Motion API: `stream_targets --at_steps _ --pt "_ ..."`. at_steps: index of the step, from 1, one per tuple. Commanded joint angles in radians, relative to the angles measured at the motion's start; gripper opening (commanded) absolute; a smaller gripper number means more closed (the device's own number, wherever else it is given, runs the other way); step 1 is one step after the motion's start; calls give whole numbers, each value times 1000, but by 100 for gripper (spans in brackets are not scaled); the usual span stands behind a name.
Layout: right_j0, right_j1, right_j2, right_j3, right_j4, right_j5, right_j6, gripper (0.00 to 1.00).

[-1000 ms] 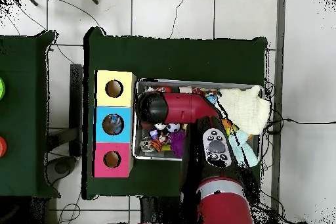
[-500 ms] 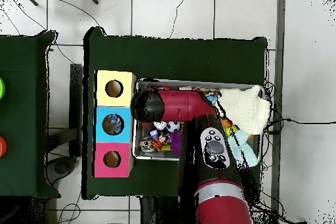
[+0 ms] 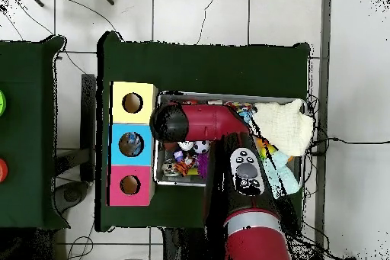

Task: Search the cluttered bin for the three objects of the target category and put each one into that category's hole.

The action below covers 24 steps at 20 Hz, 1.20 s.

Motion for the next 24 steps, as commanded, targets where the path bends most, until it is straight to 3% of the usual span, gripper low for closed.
stream_targets --at_steps 1,24 --pt "-2 82 56 -40 -31 66 -4 100" --pt "-22 181 57 -142 -56 64 -55 100"
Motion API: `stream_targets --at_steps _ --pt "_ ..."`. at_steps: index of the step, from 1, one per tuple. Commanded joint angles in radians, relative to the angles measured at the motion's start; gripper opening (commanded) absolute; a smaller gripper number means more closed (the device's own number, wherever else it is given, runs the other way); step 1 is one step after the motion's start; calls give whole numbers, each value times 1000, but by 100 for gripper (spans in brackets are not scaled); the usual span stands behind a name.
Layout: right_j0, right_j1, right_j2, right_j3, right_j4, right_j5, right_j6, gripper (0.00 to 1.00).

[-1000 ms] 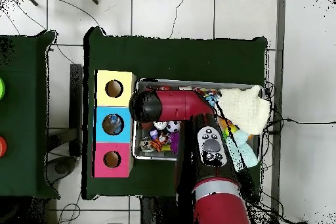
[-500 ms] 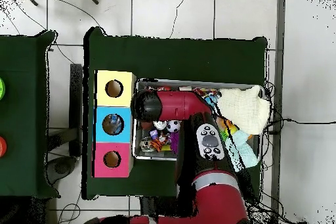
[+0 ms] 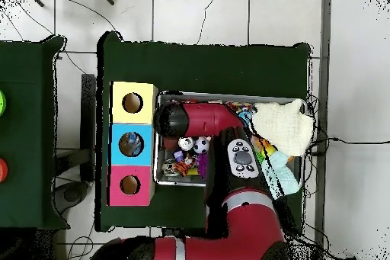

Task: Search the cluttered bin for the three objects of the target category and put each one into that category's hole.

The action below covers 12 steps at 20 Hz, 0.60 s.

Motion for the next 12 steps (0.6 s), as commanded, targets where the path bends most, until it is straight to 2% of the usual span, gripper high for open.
stream_targets --at_steps 1,12 --pt "-26 69 58 -78 -55 64 -59 100" --pt "-32 135 56 -167 -78 87 -107 100"
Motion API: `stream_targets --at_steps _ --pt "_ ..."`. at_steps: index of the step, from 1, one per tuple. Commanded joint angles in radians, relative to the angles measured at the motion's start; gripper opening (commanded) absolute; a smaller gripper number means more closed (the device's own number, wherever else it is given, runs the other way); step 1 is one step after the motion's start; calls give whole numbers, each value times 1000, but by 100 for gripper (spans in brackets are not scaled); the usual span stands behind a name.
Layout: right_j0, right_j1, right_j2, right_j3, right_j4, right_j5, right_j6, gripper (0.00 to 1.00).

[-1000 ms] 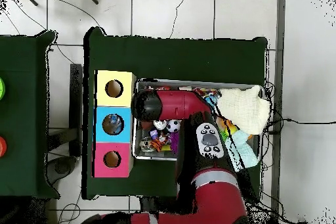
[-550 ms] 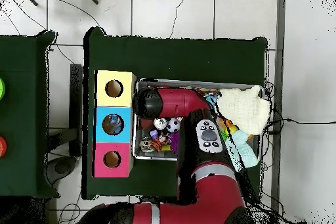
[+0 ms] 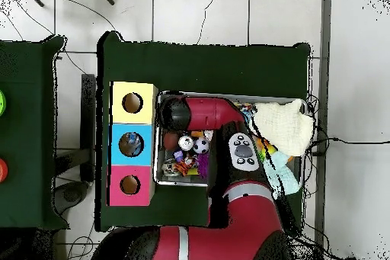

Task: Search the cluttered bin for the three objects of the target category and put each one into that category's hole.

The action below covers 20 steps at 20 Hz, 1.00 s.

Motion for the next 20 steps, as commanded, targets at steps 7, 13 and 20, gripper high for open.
stream_targets --at_steps 7,13,20 --pt "-16 133 55 -152 -90 92 -108 100" --pt "-34 116 72 -127 -88 94 -116 100" --pt "-3 57 42 -19 -83 24 -20 100"
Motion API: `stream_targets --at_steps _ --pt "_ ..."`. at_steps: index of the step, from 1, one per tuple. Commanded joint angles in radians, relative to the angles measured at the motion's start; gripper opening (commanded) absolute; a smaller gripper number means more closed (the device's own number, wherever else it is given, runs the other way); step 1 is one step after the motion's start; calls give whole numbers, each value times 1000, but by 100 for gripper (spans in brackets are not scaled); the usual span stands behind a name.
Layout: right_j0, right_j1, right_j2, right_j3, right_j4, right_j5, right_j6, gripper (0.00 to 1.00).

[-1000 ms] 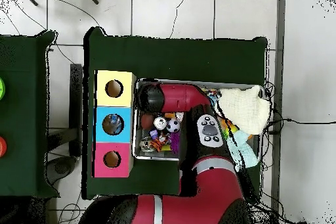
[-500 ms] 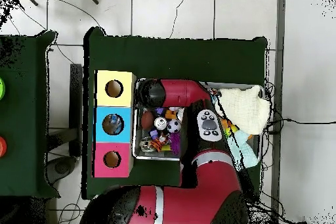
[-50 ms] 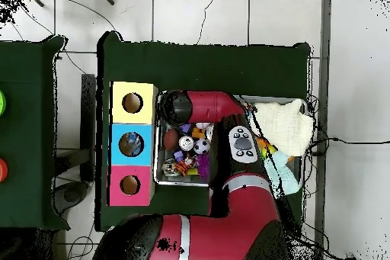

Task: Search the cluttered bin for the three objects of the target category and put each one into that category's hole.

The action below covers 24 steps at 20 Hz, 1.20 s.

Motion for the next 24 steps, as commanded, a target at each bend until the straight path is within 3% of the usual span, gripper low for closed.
stream_targets --at_steps 1,10,15,24 --pt "6 -11 33 92 -60 -13 1 100" --pt "60 -145 0 255 -24 -52 116 100" --pt "83 -168 -14 296 -10 -82 154 100" --pt "63 -184 -6 317 7 -71 121 100"
